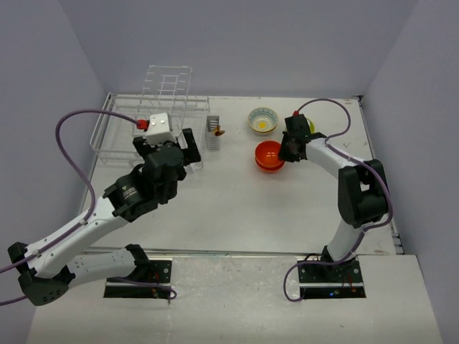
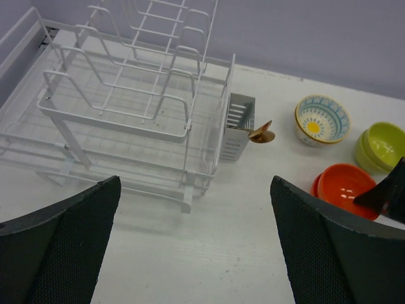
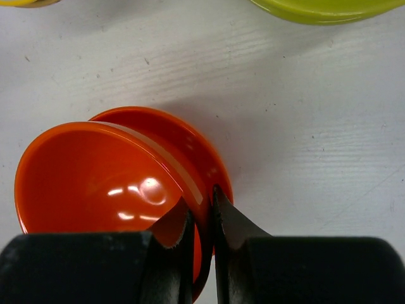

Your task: Unload the bowls from the dish rack

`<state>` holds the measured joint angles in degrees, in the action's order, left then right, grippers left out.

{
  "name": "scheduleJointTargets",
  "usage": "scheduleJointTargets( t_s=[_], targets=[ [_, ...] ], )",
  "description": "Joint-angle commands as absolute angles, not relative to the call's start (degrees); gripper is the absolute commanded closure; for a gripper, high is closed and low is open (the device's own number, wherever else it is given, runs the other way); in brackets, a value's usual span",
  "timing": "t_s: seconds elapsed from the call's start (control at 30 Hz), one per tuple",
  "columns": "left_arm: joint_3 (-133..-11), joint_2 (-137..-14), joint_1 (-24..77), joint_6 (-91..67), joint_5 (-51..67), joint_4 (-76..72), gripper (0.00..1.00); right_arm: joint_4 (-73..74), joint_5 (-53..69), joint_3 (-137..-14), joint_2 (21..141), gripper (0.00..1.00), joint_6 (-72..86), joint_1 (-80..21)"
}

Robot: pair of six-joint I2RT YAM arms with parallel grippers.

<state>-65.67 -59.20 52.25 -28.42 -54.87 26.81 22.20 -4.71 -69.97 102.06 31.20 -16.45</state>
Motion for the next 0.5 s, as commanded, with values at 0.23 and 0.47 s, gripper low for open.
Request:
scheduleJointTargets(
  t_s=[0.23, 0.47],
  targets=[
    [-62.8, -54.5, 51.7, -32.7, -61.3, 27.8, 0.00, 17.1, -3.4, -67.9, 98.4, 0.57, 33.3, -16.4],
    [-60.8, -56.4, 39.8, -35.6, -49.6, 23.8, 0.00, 20.1, -6.9, -67.5, 91.2, 0.36, 31.9, -16.4]
  ],
)
